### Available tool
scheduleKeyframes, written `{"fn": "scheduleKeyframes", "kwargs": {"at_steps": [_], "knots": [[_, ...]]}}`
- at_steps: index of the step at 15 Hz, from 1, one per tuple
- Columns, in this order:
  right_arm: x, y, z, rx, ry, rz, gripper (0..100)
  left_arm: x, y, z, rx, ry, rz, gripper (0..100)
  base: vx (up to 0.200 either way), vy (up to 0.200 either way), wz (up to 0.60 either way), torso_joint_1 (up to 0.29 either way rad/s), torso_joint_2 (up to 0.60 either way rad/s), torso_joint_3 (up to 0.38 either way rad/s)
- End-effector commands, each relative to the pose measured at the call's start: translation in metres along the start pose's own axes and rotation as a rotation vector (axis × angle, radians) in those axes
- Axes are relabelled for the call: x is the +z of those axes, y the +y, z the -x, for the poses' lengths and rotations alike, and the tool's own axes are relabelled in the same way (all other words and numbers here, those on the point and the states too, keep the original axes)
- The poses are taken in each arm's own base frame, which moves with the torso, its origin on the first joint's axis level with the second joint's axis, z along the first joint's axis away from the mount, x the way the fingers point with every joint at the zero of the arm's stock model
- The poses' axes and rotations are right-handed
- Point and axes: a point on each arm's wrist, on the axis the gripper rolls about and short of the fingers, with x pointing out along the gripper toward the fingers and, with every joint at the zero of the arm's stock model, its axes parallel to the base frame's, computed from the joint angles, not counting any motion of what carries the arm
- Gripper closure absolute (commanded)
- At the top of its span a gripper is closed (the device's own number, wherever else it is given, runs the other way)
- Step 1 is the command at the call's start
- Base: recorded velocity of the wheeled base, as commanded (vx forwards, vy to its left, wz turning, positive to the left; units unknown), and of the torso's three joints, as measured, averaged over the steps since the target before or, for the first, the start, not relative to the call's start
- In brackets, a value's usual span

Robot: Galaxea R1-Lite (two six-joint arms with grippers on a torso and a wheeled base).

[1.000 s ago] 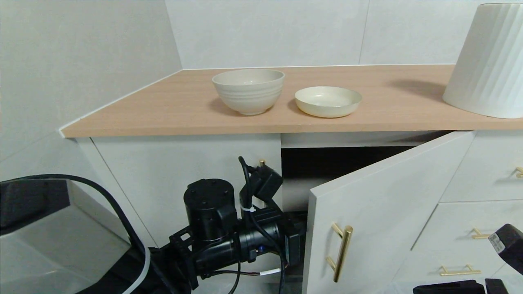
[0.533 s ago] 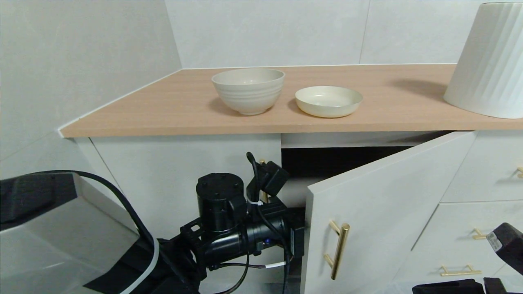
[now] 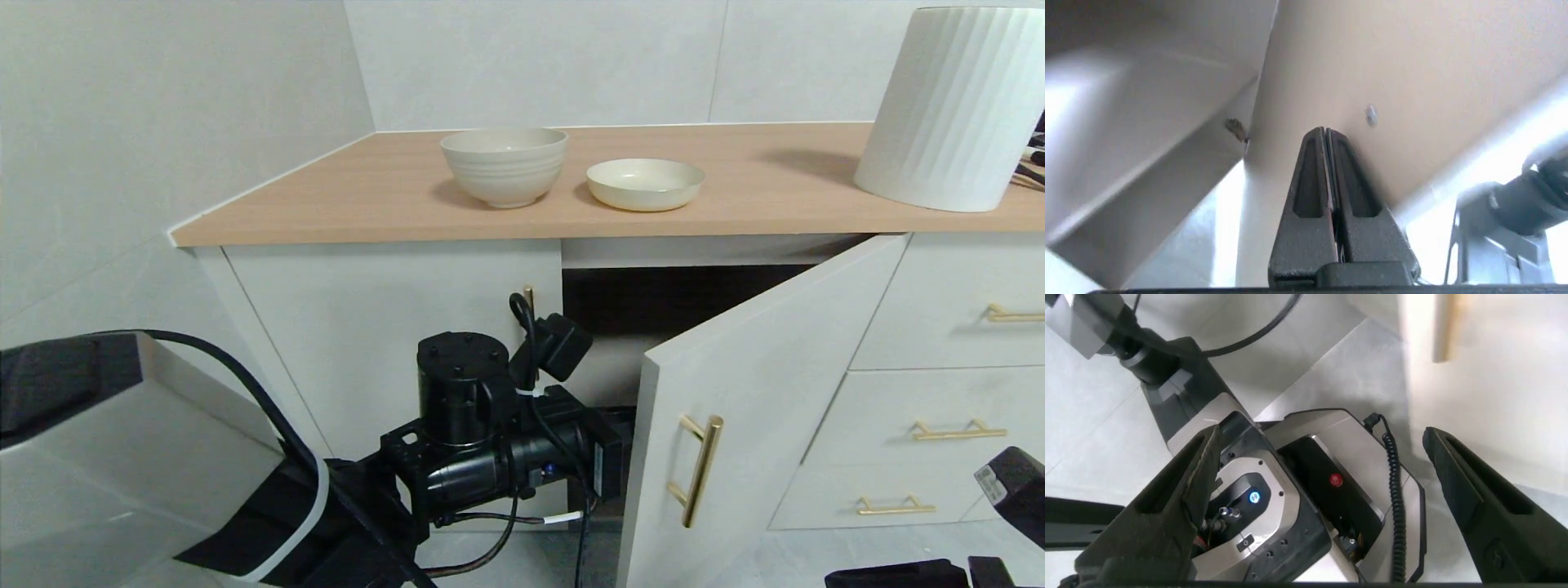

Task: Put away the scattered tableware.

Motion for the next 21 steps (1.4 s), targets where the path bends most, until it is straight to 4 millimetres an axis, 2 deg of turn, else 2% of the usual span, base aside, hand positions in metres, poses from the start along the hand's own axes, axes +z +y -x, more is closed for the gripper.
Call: {"fn": "scheduleKeyframes", "kwargs": {"at_steps": [1, 5, 9, 15, 18, 20, 21], "knots": [[0.0, 0.0, 0.0, 0.0, -0.002, 0.0, 0, 0.001, -0.001, -0.004, -0.01, -0.002, -0.003, 100, 0.0, 0.0, 0.0, 0.0, 0.0, 0.0], [0.0, 0.0, 0.0, 0.001, 0.0, 0.0, 0, 0.001, 0.001, -0.01, 0.004, 0.016, 0.005, 100, 0.0, 0.0, 0.0, 0.0, 0.0, 0.0], [0.0, 0.0, 0.0, 0.001, 0.0, 0.0, 0, 0.002, 0.008, -0.023, 0.058, 0.008, 0.007, 100, -0.2, 0.0, 0.0, 0.002, 0.0, 0.004], [0.001, 0.0, 0.0, 0.001, -0.005, 0.002, 0, 0.007, 0.011, -0.037, 0.107, 0.002, 0.008, 100, 0.0, 0.0, 0.0, 0.0, 0.0, 0.0], [0.001, 0.001, 0.001, 0.001, -0.009, 0.003, 0, 0.003, 0.003, -0.048, 0.153, -0.005, 0.001, 100, 0.0, 0.0, 0.0, 0.0, 0.0, 0.0], [0.001, 0.002, 0.0, 0.014, -0.007, 0.009, 0, 0.003, -0.014, -0.054, 0.171, -0.011, -0.008, 100, 0.0, 0.0, 0.0, 0.0, 0.0, 0.0], [0.0, 0.004, 0.001, 0.029, -0.006, 0.017, 0, 0.002, -0.029, -0.058, 0.144, -0.008, -0.016, 100, 0.0, 0.0, 0.0, 0.0, 0.0, 0.0]]}}
